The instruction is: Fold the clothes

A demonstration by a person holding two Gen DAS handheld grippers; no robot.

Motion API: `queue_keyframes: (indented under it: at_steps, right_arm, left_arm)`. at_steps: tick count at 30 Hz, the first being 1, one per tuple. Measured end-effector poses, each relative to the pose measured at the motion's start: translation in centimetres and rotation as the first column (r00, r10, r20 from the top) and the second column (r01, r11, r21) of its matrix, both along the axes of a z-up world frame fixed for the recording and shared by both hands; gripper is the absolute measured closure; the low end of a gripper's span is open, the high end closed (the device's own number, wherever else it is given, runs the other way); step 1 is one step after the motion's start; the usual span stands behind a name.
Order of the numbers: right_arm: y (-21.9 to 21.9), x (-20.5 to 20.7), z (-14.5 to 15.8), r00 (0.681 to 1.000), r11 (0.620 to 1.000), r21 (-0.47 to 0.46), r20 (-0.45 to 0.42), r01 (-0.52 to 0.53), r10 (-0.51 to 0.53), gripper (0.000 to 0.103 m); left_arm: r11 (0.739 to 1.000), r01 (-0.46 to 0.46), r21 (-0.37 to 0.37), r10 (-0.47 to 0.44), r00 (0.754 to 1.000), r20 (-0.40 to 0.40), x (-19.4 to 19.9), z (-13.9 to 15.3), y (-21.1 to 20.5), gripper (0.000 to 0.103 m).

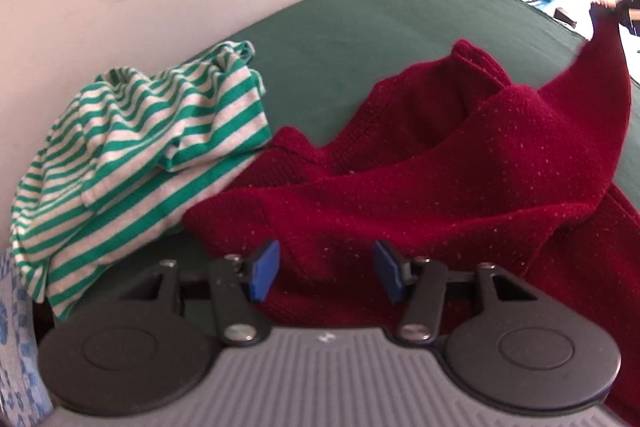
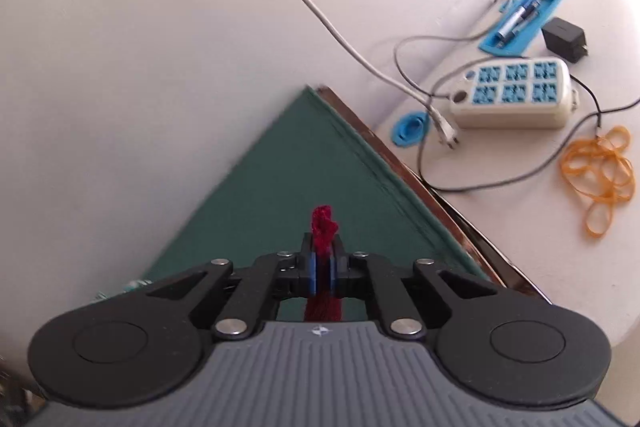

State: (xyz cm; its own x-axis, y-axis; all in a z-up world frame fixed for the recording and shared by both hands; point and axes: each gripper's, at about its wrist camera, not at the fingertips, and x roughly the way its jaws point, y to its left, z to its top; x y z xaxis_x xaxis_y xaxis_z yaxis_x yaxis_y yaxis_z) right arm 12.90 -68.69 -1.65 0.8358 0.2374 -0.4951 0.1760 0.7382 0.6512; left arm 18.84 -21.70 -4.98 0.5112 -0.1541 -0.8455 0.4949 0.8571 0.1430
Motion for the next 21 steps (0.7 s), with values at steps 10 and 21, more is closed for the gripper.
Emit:
queue_keyframes:
  at_steps: [10,21]
  right_arm:
    - [-0.3,1.5,5.6,0.997,0.993,-0.102,0.055,0.065,-0.06,0.097]
    - [5.1,-0.1,10.3,0.947,0.94,0.268,0.295,-0.211,0.128,0.097]
  left_arm:
    - [0.995,0.095,-0.008,-0.095,0.995,-0.009,1.3,-2.7,-2.5,0.037]
    - [0.995,0.08,-0.065,-0.083,0.995,-0.051,2.0,-1.7,0.7,0.068]
